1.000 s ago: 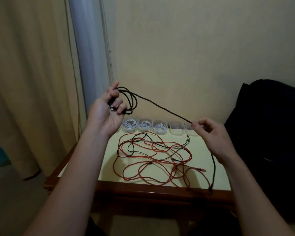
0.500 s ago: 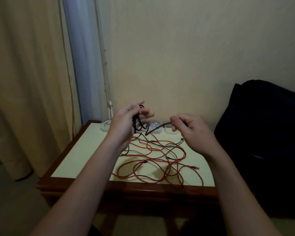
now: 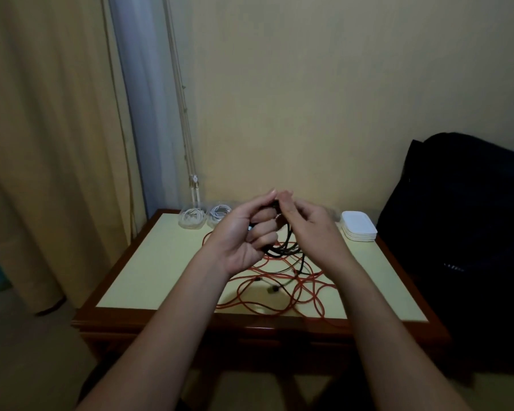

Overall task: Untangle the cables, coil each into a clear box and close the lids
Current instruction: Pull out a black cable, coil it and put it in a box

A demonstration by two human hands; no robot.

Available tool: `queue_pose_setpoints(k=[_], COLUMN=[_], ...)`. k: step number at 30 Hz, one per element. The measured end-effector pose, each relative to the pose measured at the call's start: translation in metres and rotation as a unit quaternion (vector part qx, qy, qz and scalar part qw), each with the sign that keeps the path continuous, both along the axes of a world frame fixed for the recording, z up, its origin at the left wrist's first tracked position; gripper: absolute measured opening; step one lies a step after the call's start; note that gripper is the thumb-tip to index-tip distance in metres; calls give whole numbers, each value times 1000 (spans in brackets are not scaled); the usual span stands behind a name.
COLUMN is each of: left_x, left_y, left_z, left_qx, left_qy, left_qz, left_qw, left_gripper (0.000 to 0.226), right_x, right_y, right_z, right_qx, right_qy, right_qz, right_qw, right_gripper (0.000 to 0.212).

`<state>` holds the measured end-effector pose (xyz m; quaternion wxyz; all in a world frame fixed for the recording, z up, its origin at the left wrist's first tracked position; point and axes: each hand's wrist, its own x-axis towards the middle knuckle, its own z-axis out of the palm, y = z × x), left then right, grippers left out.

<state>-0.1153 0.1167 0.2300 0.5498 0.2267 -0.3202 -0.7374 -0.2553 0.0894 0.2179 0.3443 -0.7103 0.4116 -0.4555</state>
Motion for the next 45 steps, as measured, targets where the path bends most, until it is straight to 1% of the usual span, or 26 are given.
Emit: queue_pose_setpoints(k=[2,5,8,10,12,14,17,20,23,25,28,31,32,34,36,37,39,41,43,45], left_x=[-1,0,5,8,10,12,22,31,34,35,34,32,32,31,30,30,29,27,24,20], left_y=[-2,-4,-5,-6,-8,-8,-7,-2,6,11,17,22,22,24,26,26,27,27,28,29], left_z=[-1,-1,-4,-7,-8,-7,-5,-3,-1,-2,-3,-4,-4,-5,-6,-7,-9,-11,-12,-12], left_qx=[10,34,48,62,72,76,93,96,86,84,81,73,74,77,83,87,91,96,101,104], left_qy=[4,-22,-37,-10,18,46,94,134,153,165,164,154,151,145,144,146,152,153,149,149], left_qz=[6,12,7,10,36,64,93,117,120,117,121,124,127,134,137,137,136,144,154,152], left_qw=[1000,999,998,998,997,994,987,979,977,976,976,977,977,977,976,976,975,973,972,971], left_gripper=[25,22,21,23,29,31,29,25,18,16,16,14,14,13,12,12,13,13,11,12], right_x=[7,9,7,9,12,11,-2,-16,-24,-26,-28,-23,-21,-16,-13,-11,-6,1,10,17], right_y=[3,-2,-3,-2,-1,-3,-7,-15,-20,-22,-21,-21,-20,-18,-14,-10,-1,7,13,18], right_z=[-4,-8,-8,-9,-10,-12,-19,-38,-59,-71,-87,-100,-102,-102,-98,-95,-88,-82,-75,-67], right_qx=[-18,-37,-42,-39,-24,-25,-39,-12,11,-7,-45,-74,-75,-68,-47,-20,64,135,182,231], right_qy=[-14,-2,8,-1,-19,-19,15,41,42,60,130,198,204,194,154,109,-35,-174,-276,-385], right_qz=[-1,-37,-29,-17,-11,-9,10,8,-16,-48,-77,-78,-83,-99,-118,-121,-107,-84,-56,-10], right_qw=[1000,999,999,999,999,999,999,999,999,997,987,974,973,974,980,986,992,972,942,893], right_gripper=[44,44,41,40,40,38,26,26,20,18,19,31,31,26,18,14,8,8,11,15])
